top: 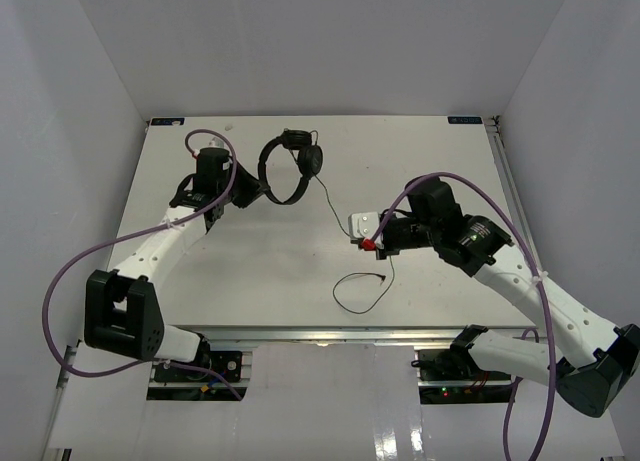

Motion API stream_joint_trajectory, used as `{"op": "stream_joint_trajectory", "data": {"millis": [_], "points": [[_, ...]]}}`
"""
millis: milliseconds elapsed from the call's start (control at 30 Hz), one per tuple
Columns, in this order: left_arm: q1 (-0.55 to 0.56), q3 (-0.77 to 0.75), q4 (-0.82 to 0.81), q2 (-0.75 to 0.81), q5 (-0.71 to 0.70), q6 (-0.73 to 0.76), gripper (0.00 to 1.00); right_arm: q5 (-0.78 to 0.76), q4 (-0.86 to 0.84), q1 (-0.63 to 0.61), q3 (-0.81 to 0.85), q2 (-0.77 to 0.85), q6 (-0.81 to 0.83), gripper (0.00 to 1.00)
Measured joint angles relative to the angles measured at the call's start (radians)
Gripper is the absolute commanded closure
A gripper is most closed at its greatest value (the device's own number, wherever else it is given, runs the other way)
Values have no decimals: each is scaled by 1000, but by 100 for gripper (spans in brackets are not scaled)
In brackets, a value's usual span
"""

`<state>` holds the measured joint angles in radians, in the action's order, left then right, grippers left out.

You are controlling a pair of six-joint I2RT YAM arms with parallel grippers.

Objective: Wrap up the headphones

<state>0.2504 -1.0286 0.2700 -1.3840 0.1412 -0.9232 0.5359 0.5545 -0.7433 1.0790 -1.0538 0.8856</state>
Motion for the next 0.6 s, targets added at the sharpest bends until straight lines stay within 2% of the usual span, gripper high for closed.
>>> {"op": "stream_joint_trajectory", "data": {"millis": [367,600], "points": [[-13,-34,-6,-59,-55,-24,100,23,29,-13,0,5,36,92],[-14,-57,23,-116,-59,19,100,16,46,-24,1,10,68,92]]}}
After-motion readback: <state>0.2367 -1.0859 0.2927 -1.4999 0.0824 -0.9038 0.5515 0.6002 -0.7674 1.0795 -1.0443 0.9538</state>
